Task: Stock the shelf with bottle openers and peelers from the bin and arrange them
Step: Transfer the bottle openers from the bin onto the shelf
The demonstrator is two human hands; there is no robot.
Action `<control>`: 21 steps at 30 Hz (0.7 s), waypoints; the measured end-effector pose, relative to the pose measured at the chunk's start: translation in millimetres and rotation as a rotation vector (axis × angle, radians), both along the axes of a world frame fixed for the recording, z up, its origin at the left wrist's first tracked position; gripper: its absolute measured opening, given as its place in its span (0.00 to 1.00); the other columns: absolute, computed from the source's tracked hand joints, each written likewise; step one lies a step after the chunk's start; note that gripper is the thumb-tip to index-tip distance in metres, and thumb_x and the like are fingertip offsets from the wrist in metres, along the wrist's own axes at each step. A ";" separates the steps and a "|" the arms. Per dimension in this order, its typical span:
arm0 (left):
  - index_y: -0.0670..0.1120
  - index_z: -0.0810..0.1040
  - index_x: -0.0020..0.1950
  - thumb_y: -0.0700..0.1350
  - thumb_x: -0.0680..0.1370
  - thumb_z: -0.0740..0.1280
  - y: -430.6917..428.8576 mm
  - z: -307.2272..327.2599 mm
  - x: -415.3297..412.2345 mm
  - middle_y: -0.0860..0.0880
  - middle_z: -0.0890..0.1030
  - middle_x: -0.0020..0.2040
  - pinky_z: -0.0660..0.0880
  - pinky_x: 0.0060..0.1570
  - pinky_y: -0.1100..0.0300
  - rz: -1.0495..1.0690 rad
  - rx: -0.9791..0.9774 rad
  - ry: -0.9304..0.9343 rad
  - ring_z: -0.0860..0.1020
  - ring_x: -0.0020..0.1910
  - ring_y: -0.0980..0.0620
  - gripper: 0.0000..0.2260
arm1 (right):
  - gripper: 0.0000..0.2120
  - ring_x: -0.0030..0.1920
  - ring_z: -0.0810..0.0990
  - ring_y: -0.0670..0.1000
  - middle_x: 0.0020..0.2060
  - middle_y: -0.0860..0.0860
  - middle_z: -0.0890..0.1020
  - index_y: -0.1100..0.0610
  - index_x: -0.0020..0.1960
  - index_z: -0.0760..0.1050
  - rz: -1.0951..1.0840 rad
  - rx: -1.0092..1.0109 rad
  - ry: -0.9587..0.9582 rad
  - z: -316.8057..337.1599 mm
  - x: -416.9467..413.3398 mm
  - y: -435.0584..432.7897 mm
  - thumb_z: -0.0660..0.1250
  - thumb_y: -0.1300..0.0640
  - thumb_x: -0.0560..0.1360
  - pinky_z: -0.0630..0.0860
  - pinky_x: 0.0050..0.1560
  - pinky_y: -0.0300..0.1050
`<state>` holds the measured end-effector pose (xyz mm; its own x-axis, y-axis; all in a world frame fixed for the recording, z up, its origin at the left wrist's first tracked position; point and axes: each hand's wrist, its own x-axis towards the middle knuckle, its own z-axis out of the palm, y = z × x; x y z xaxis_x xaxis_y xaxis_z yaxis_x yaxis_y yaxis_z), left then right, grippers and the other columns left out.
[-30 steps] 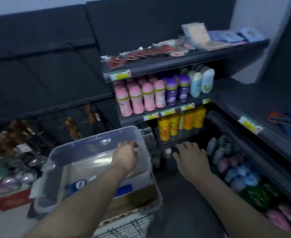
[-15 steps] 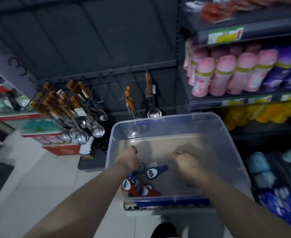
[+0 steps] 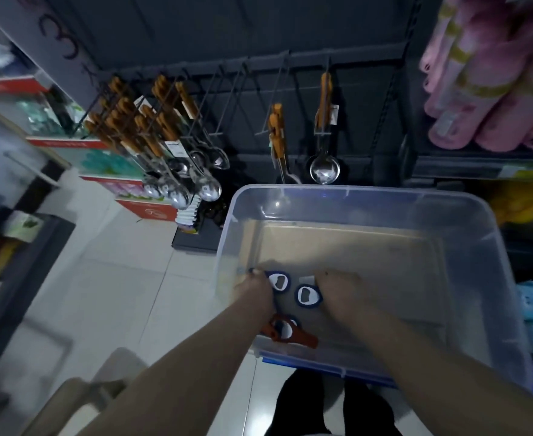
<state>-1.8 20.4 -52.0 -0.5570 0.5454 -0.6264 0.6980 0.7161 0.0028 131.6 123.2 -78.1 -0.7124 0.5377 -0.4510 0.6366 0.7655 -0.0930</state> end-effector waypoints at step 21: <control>0.48 0.78 0.58 0.49 0.72 0.73 27.0 28.0 15.7 0.48 0.79 0.52 0.74 0.47 0.59 -0.007 0.214 -0.131 0.77 0.51 0.48 0.15 | 0.13 0.46 0.79 0.53 0.37 0.49 0.74 0.52 0.37 0.72 0.004 -0.381 -0.156 32.0 62.1 4.9 0.75 0.48 0.66 0.73 0.43 0.42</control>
